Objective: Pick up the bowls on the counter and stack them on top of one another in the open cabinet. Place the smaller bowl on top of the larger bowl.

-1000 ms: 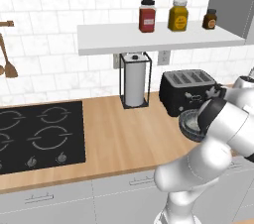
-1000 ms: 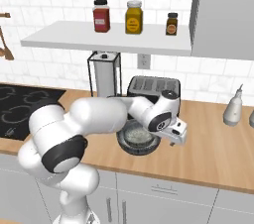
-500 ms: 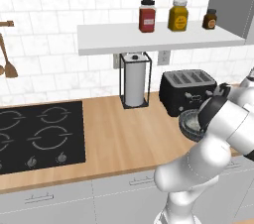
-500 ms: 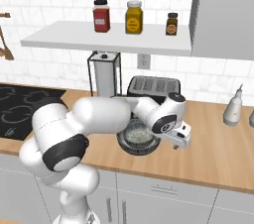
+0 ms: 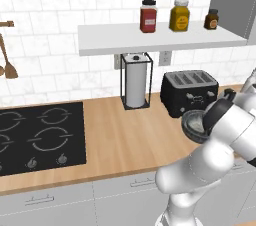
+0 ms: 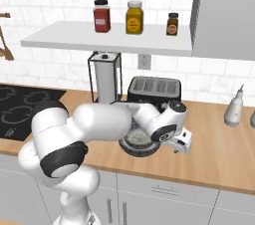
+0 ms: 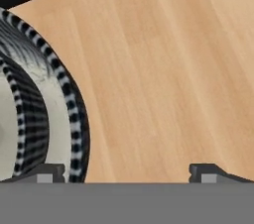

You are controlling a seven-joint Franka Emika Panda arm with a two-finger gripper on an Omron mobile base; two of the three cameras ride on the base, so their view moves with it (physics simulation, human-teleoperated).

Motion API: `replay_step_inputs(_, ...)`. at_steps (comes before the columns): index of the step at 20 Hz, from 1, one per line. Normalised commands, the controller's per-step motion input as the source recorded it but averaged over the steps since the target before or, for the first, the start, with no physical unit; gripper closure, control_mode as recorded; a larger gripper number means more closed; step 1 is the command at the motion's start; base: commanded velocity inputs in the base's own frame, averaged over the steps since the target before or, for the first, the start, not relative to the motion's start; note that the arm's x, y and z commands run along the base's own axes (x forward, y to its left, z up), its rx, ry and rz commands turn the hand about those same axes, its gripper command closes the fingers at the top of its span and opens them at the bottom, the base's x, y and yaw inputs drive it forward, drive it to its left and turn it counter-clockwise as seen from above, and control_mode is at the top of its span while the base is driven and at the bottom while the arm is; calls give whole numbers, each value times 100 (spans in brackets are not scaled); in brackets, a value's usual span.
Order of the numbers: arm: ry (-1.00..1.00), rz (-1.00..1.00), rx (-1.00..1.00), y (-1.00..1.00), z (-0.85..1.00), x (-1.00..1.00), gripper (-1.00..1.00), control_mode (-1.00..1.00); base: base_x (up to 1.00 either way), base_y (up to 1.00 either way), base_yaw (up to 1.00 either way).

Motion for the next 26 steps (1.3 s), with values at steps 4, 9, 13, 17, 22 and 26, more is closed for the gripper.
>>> replay_step_inputs(4, -8, 0, 0, 5, -7, 0, -100, -100, 0, 0, 0)
replay_step_inputs(9, -3, 0, 0, 10, -11, 0, -100, -100, 0, 0, 0)
replay_step_inputs(13, 0, 0, 0, 0, -17, 0, -100, -100, 0, 0, 0)
replay_step_inputs(17, 0, 0, 0, 0, -10, 0, -100, -100, 0, 0, 0)
replay_step_inputs(22, 0, 0, 0, 0, 0, 0, 100, -100, 0, 0, 0)
replay_step_inputs(26, 0, 0, 0, 0, 0, 0, 100, -100, 0, 0, 0)
